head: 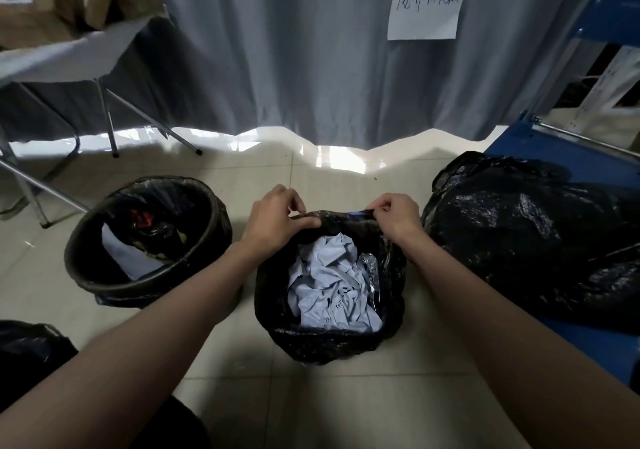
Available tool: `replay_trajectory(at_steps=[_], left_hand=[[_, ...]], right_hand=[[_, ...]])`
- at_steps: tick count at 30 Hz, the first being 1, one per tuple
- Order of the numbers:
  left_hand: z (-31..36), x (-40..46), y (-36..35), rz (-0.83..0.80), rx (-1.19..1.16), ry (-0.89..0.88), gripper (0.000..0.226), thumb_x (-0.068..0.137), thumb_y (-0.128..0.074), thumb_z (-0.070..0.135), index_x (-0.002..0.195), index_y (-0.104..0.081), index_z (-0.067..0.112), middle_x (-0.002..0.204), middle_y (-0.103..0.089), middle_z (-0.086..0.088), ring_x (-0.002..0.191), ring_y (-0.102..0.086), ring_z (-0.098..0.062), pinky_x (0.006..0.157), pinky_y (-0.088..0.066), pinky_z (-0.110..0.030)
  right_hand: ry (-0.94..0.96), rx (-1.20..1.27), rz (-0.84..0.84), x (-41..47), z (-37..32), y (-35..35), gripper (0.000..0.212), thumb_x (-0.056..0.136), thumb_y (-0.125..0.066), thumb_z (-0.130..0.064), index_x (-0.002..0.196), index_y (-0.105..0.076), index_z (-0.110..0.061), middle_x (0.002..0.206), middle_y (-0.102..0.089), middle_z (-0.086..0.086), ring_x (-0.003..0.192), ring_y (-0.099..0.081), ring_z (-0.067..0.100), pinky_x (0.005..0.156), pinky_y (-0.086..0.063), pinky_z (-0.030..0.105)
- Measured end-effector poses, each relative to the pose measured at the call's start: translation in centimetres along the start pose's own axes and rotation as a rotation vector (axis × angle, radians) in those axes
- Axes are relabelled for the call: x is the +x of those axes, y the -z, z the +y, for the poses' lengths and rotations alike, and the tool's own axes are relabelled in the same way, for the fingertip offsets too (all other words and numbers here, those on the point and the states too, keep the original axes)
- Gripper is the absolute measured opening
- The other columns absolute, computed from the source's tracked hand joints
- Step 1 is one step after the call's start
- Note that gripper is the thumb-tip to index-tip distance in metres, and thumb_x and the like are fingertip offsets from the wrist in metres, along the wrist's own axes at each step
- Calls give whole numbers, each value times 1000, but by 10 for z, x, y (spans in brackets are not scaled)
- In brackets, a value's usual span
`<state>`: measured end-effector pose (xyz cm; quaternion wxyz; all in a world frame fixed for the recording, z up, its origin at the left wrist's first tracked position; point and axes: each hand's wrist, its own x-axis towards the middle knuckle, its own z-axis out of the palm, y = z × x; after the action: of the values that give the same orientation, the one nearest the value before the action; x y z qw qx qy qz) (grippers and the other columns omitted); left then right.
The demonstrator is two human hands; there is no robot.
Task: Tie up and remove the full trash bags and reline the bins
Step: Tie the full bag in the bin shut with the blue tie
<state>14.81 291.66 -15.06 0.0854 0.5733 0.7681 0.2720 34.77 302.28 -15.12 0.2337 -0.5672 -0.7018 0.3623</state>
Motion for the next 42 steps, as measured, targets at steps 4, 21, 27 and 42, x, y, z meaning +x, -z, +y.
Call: replay_trajectory(at_steps=[4, 21, 27, 42], left_hand=[[27, 12, -9, -125, -65, -147, 29, 94, -60, 36, 121, -61, 24, 113, -66, 1, 102, -61, -18, 92, -48, -41], [37, 59, -16, -177, 235, -270, 8, 89, -65, 22, 93, -67, 15, 96, -63, -4, 87, -58, -22, 76, -46, -35], [14, 46, 7, -434, 110, -44, 33, 92, -59, 49, 108, -68, 21, 96, -68, -1, 88, -62, -18, 76, -45, -28], [-17, 29, 33, -358, 208, -28, 17, 80, -71, 10, 87, -59, 18, 90, -64, 0, 90, -62, -24, 74, -44, -29]], right_hand=[[114, -37, -28, -7, -3, 2, 21, 92, -59, -5, 84, -76, -14, 92, -70, -1, 91, -62, 15, 77, -41, 20], [47, -228, -119, -3, 1, 13, 14, 89, -64, -12, 84, -63, -25, 86, -62, 2, 79, -60, 23, 71, -49, 30], [-10, -213, -53, -5, 1, 17, 12, 97, -54, -18, 95, -65, -20, 93, -55, 2, 86, -53, 24, 75, -40, 29], [-61, -316, -181, -33, -5, 27, 20, 86, -67, -16, 102, -67, -5, 101, -67, 12, 96, -63, 30, 86, -52, 36]])
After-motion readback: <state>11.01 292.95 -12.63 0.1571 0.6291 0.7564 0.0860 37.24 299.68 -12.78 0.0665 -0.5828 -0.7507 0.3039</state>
